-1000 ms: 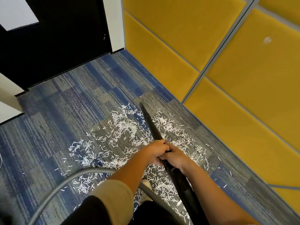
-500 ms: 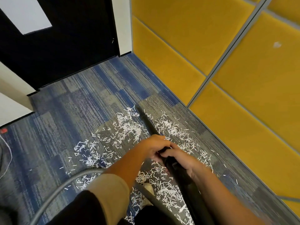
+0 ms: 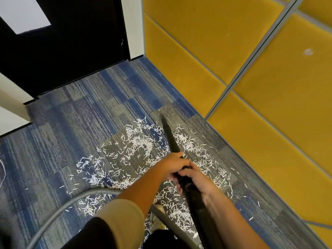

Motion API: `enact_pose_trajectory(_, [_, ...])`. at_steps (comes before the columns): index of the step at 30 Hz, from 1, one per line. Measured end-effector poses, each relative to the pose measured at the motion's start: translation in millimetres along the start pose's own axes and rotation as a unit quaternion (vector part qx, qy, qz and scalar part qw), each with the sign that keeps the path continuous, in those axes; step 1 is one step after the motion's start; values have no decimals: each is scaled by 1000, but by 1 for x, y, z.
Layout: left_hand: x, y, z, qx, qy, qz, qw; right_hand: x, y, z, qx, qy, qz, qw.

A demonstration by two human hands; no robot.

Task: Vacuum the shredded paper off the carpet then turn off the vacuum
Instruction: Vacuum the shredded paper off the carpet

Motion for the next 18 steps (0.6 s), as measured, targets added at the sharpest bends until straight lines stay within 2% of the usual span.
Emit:
enact_pose_trajectory(7, [10, 7, -8, -18, -9, -34, 999, -4, 5, 15, 29, -28, -7, 999])
enact_pose_trajectory(18, [20, 11, -1, -5, -26, -24, 999, -9, 13, 14, 30, -67, -19, 997])
Point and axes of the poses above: each hand's wrist, its own y-axis towards the middle knuckle, its own x-axis out of the back of the hand, z = x × y, the point moved 5 cm from there along y, towards the middle knuckle, and after that the axes turned 1 degree about y, right-handed, at the moved point
